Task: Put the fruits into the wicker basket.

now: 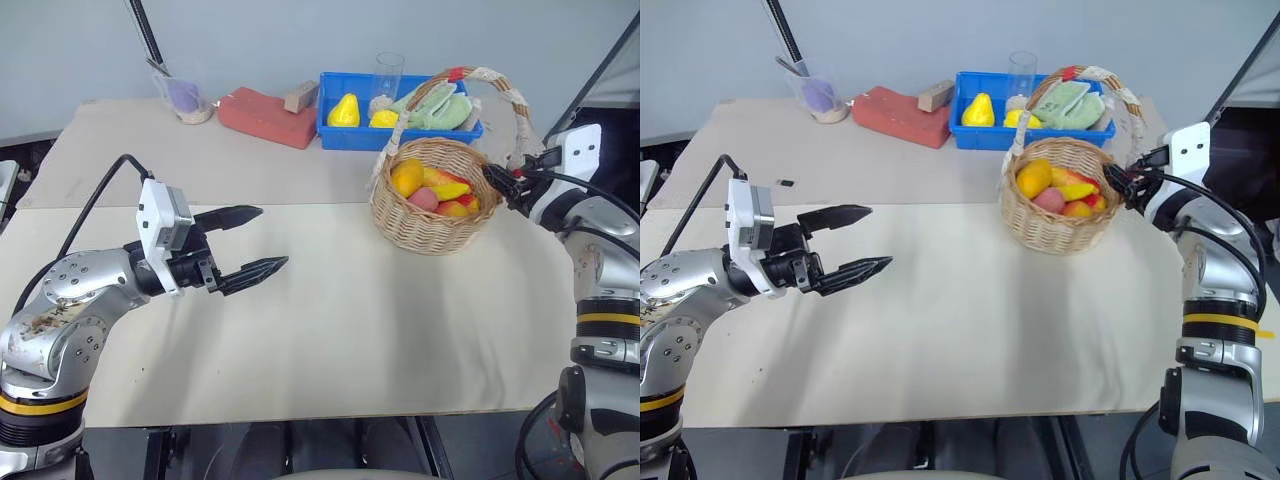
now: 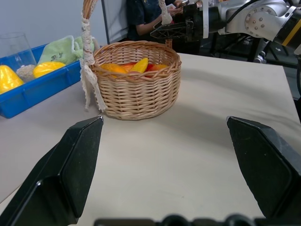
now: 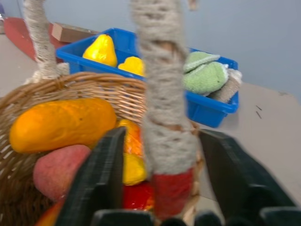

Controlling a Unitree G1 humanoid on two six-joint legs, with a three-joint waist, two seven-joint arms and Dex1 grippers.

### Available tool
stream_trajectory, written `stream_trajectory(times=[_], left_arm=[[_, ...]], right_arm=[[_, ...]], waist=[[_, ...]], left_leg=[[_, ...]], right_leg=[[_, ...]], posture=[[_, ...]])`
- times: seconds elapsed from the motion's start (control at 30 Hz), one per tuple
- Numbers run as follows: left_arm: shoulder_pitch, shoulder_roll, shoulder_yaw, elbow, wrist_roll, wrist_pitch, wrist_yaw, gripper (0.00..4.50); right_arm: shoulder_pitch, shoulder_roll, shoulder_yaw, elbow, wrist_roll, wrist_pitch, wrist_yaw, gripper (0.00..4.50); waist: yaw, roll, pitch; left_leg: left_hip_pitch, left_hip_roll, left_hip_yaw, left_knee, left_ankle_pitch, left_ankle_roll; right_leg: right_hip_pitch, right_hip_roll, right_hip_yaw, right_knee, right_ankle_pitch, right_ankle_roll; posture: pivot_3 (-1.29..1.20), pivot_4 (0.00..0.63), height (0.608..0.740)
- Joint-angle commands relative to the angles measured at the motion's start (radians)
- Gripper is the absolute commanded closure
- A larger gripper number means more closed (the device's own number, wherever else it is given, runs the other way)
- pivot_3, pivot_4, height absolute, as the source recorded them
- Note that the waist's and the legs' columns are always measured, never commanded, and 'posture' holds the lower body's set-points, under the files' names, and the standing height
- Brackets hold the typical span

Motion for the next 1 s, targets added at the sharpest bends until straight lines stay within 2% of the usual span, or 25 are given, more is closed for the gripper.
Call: stream_trajectory(times=[0.03,0.17,0.3,0.43,0.7,1.0], left_arm=[[0.033,0.013,0.041,-0.005,0.047,-0.044,0.013,0.0],[0.109,0.078,0.083,0.05,0.179,-0.08,0.033,0.0],[0.238,0.152,0.173,0.086,0.268,-0.081,0.037,0.0],[0.418,0.193,0.275,0.13,0.378,-0.117,0.02,0.0],[0.489,0.189,0.379,0.174,0.384,-0.118,-0.019,0.0],[0.481,0.183,0.382,0.152,0.356,-0.083,-0.033,0.0]], right_arm=[[0.059,-0.068,-0.042,-0.13,0.04,0.049,0.055,0.21],[0.168,-0.155,-0.074,-0.217,0.054,0.074,0.115,0.21],[0.292,-0.277,-0.101,-0.281,0.083,0.085,0.259,0.21],[0.41,-0.39,-0.075,-0.356,0.091,0.049,0.435,0.21],[0.385,-0.431,0.007,-0.354,0.079,0.06,0.555,0.21],[0.326,-0.43,0.038,-0.32,0.063,0.057,0.577,0.21]], waist=[[0.005,0.0,0.0],[0.009,0.0,0.0],[0.006,0.0,0.0],[-0.002,0.0,0.0],[0.005,0.0,0.0],[0.006,0.0,0.0]], left_leg=[[0.0,0.0,0.0,0.0,0.0,0.0],[-0.001,0.0,0.0,0.0,0.0,0.0],[0.0,0.0,0.0,0.0,0.0,0.001],[0.001,0.001,0.001,-0.002,-0.001,0.001],[0.005,0.002,0.002,-0.002,-0.001,0.001],[0.004,0.002,0.003,-0.002,-0.001,0.001]], right_leg=[[0.0,0.0,0.0,0.0,0.0,0.0],[0.0,0.0,0.0,0.0,0.0,0.0],[0.0,0.0,0.0,-0.004,0.0,0.0],[0.0,0.0,0.0,-0.005,0.0,0.0],[0.002,0.0,0.0,-0.004,-0.001,-0.001],[0.002,-0.001,0.0,-0.004,-0.001,-0.001]], posture=[[0.0,0.15,0.74],[0.0,0.15,0.74],[0.0,0.15,0.74],[0.0,0.15,0.74],[0.0,0.15,0.74],[0.0,0.15,0.74]])
